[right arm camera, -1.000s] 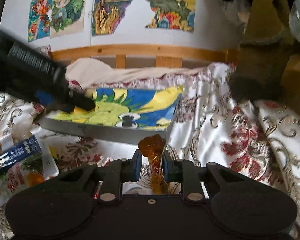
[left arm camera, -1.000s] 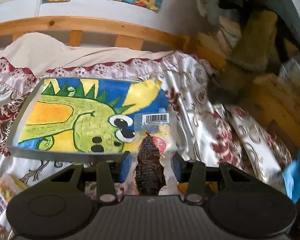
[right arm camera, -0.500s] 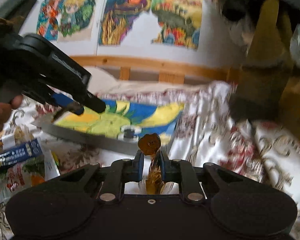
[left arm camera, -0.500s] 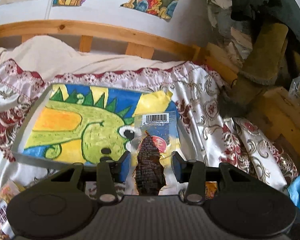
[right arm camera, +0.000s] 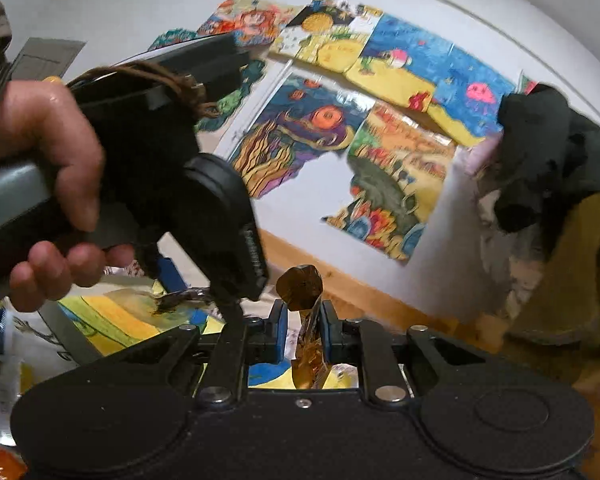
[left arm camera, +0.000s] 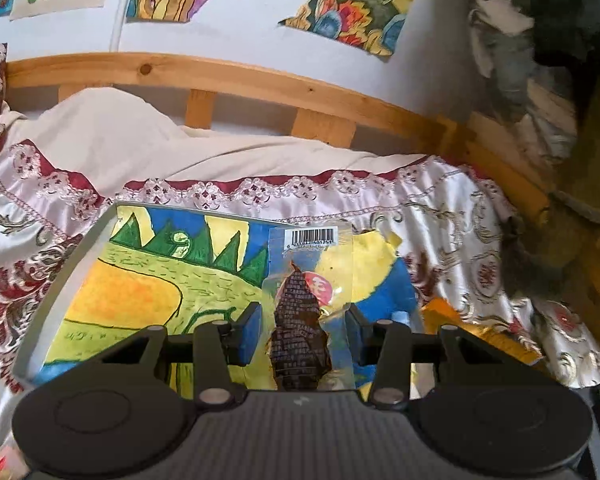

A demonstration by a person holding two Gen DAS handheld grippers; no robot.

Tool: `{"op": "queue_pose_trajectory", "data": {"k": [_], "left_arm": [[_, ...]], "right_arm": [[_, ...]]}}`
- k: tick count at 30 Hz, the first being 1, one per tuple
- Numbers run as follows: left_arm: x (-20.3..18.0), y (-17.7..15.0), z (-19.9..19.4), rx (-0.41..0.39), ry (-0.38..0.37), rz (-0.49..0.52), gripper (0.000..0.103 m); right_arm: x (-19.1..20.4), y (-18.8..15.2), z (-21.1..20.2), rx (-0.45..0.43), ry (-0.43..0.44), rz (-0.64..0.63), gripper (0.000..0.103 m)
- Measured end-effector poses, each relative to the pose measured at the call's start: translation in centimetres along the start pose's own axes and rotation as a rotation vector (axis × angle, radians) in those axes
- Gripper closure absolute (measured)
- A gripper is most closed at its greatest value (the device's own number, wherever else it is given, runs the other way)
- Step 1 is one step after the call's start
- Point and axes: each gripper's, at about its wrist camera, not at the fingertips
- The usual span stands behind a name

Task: Organize snacks
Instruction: 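Carry the brown bag onto the tray with the left tool while the right tool lowers the gold packet there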

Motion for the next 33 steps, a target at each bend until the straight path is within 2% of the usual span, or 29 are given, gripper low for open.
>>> {"op": "queue_pose_trajectory", "data": {"k": [7, 11, 16, 23, 26, 28, 30, 32, 33], "left_arm": [[2.1, 0.4, 4.2, 0.038, 0.025, -0.062, 0.055], [2.9, 0.3, 5.5, 0.051, 0.053, -0.099, 0.055], [2.9, 0.0, 6.3, 0.099, 0.094, -0.086, 0.055], [2.8, -0.3, 6.7, 0.133, 0.093, -0.069, 0.055], [3.1, -0.4, 6.8, 0.154, 0.101, -0.089, 0.054], [3.5, -0.4, 6.9, 0.167, 0.106, -0.107, 0.055], [3.8, -0.5, 6.8, 0.170, 0.115, -0.111, 0.053], [3.8, -0.5, 6.5, 0.167, 0.128, -0.104, 0.037], [3.8, -0.5, 6.3, 0.162, 0.132, -0.103, 0.034]], "right_arm": [[1.0, -1.2, 3.3, 0.098, 0.042, 0.024, 0.085], [1.4, -2.3, 4.5, 0.160, 0.028, 0.023, 0.085], [1.9, -3.3, 5.5, 0.256, 0.045, 0.035, 0.083], [2.2, -3.1, 5.8, 0.304, 0.100, 0.064, 0.080], [2.2, -3.2, 6.0, 0.329, 0.121, 0.084, 0.073], [2.5, -3.3, 6.1, 0.342, 0.127, 0.083, 0.062], [2.6, -3.2, 6.0, 0.342, 0.121, 0.078, 0.057], [2.6, -3.1, 6.1, 0.347, 0.124, 0.086, 0.046], [2.4, -3.0, 6.1, 0.349, 0.131, 0.103, 0.037]]}}
Point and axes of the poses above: each gripper's, at about its wrist camera, not at the fingertips, and z roughly the way its jaws point, x to its left, y to its top, and after that the axes turned 6 degrees about x, right-handed
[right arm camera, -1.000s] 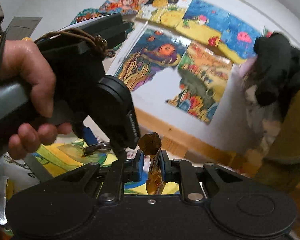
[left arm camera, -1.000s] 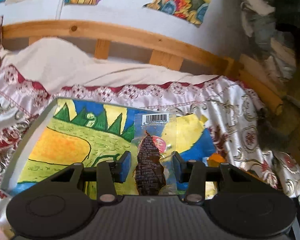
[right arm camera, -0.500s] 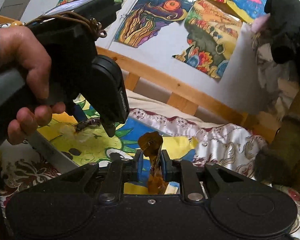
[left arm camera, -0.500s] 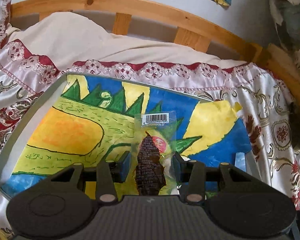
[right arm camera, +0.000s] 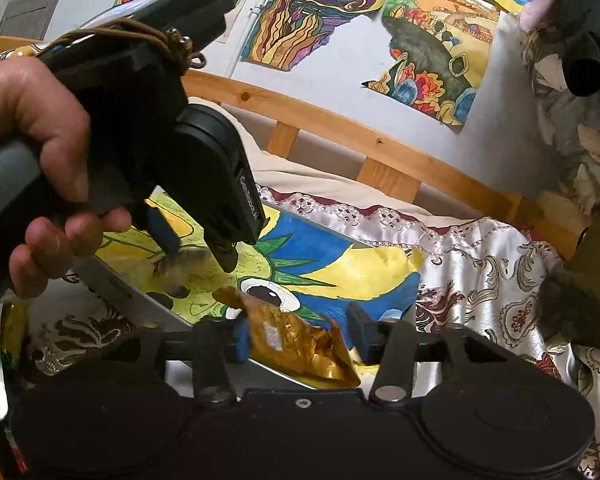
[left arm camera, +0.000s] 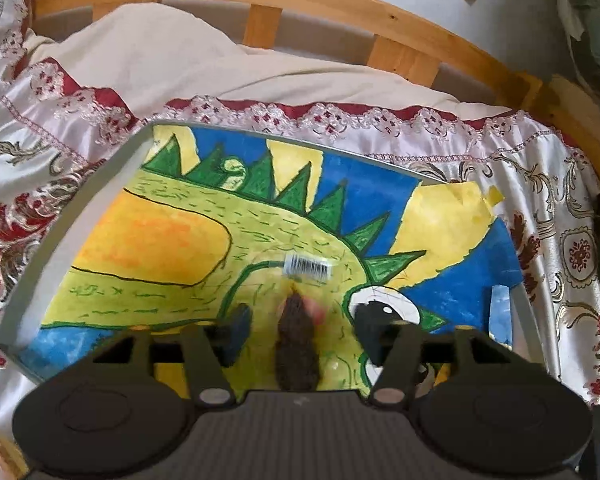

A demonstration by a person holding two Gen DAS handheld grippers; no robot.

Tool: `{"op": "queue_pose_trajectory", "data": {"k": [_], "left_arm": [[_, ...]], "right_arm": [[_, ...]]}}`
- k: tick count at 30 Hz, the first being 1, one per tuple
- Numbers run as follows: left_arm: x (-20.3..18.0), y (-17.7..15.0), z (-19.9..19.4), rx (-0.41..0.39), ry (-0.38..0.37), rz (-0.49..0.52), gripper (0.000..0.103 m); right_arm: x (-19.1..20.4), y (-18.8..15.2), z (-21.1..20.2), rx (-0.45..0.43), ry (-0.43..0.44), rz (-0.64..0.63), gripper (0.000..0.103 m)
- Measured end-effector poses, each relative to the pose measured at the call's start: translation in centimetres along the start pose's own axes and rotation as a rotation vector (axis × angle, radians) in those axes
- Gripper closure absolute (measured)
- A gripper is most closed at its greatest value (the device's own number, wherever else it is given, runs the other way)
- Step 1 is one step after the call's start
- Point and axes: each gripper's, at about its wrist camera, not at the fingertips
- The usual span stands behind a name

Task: Organize snacks
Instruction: 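Carry the brown bag onto the tray with the left tool while the right tool lowers the gold packet there, then open both tools and lift them back from the tray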

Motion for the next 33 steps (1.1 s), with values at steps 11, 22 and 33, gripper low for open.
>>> {"op": "queue_pose_trajectory", "data": {"k": [11, 22, 33], "left_arm": [[0.6, -0.8, -4.0, -0.083, -0.006, 0.004, 0.007], [0.5, -4.9, -13.4, -0.291, 0.000, 0.059, 0.001], [1.3, -11.2, -21.8, -0.432, 0.098, 0.095, 0.001]], "right_arm": [[-3.4, 1.7, -2.0, 0.026, 0.130, 0.277, 0.007], [-5.3, 2.4, -9.6, -0.111, 0.110, 0.349, 0.001], [-5.2, 1.2, -19.4, -0.217, 0.061, 0.350, 0.001]]}}
Point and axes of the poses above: each gripper's, at about its wrist camera, not at the fingertips, and z roughly the way its jaws point, x to its left, y to its top, and after that the axes turned 6 degrees about x, right-handed
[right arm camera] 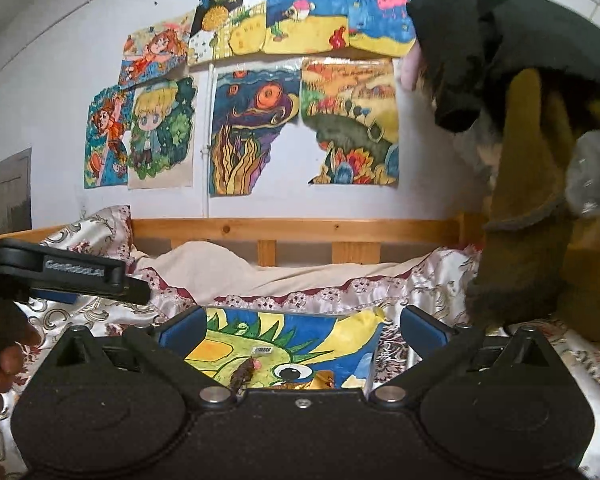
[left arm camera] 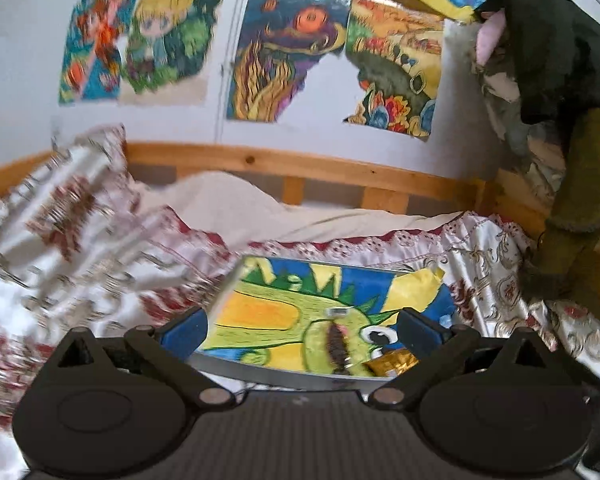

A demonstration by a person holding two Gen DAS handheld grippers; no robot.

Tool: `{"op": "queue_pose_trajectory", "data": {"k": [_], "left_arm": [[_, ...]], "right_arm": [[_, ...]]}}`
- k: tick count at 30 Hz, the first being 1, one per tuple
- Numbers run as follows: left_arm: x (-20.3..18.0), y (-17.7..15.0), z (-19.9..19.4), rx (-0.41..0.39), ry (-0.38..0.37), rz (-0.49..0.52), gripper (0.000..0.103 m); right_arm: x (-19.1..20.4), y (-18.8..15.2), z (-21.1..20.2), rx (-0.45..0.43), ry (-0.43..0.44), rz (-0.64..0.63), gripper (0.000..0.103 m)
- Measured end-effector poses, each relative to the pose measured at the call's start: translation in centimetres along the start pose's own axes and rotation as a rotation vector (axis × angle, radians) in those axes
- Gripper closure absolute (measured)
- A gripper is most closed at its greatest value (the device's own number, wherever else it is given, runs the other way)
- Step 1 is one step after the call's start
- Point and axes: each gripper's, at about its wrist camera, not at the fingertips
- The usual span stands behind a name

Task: Organize snacks
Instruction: 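Open both tools and lift them back from the tray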

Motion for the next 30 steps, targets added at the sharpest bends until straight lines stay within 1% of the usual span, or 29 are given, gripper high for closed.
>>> {"op": "queue_pose_trajectory", "data": {"k": [3, 7, 12, 15, 18, 22, 26, 30], "left_arm": [[0.3, -0.5, -2.1, 0.007, 0.005, 0.036, 0.001], [0.7, -1.3, -4.4, 0.038, -0.014, 0.068, 0.001], [1.0, -3.3, -6.9, 0.050, -0.041, 0.123, 0.000], [1.7, -4.7, -8.0, 0.067, -0.046, 0.130, 0.000], [2.8, -6.0, -9.1, 0.077, -0.060, 0.122, 0.000], [4.4, -7.8, -9.8, 0.096, -0.059, 0.132, 0.000], [5.7, -9.5, -9.7, 0.138, -0.043, 0.143, 0.000], [6.7, -11.0, -9.1, 0.181, -0.037, 0.139, 0.000]], "right_arm": [[0.6, -0.4, -2.0, 0.002, -0.003, -0.003, 0.001], [1.3, -1.4, -5.1, -0.001, -0.048, -0.008, 0.001], [2.3, -2.1, -8.1, -0.010, -0.076, 0.010, 0.001], [3.1, -2.9, -9.4, 0.006, -0.080, 0.027, 0.001], [4.3, -3.9, -10.2, 0.037, -0.081, 0.026, 0.001], [5.8, -5.2, -10.7, 0.094, -0.053, 0.024, 0.001], [7.4, -6.4, -10.2, 0.161, -0.014, 0.001, 0.001], [8.9, -7.2, -9.5, 0.205, -0.004, -0.049, 0.001]]}}
Point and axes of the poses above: each gripper's, at about its wrist camera, not at the fingertips, and z roughly the way its jaws point, x to its left, y to its top, and after that the axes turned 6 degrees about x, right-handed
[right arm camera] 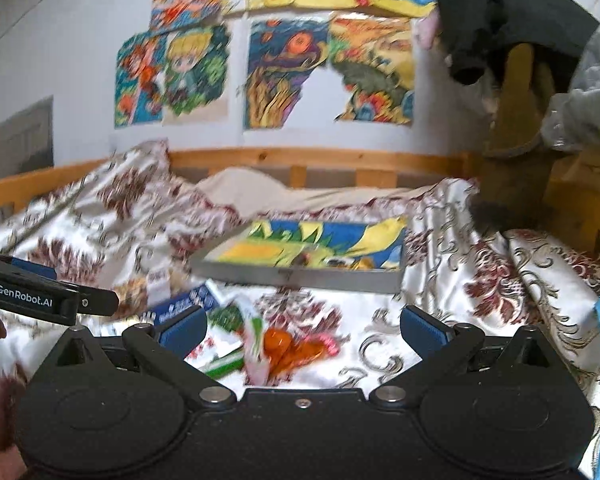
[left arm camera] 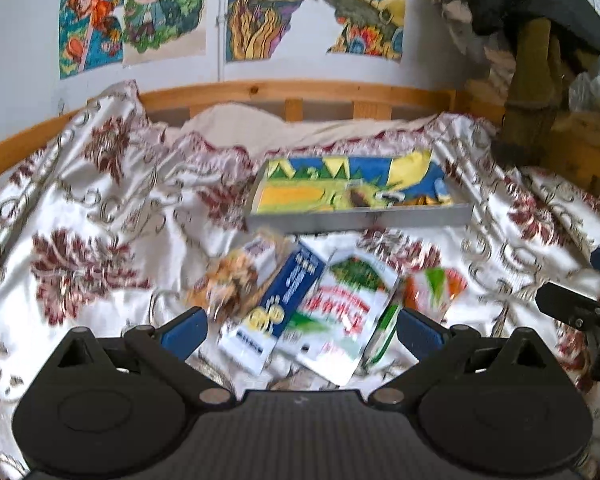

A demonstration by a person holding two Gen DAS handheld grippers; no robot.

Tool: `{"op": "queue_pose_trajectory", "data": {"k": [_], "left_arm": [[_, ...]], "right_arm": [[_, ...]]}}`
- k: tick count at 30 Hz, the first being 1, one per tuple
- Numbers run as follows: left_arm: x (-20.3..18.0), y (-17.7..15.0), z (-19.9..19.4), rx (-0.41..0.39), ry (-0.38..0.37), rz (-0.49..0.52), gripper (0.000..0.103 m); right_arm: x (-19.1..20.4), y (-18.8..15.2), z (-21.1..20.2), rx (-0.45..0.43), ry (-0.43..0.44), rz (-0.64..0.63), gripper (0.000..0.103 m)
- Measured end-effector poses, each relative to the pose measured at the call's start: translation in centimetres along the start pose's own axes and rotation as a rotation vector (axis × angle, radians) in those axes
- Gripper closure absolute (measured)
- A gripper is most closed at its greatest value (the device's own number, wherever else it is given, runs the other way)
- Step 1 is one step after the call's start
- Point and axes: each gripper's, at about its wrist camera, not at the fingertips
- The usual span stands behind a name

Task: Organize snacks
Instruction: 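Open both tools and lift them back from the tray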

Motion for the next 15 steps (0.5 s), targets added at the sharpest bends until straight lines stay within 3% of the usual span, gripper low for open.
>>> {"op": "queue_pose_trajectory", "data": {"k": [15], "left_arm": [[1.8, -1.8, 1.6, 0.055, 0.006, -0.005, 0.000]], "right_arm": [[0.8, -0.9, 3.0, 0.136, 0.000, -0.004, 0.001]]}}
Point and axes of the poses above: each gripper's, at about its wrist camera, not at the fingertips, and z roughly the way its jaws point, x to its left, y to its top, and after that the axes turned 6 degrees about x, right-handed
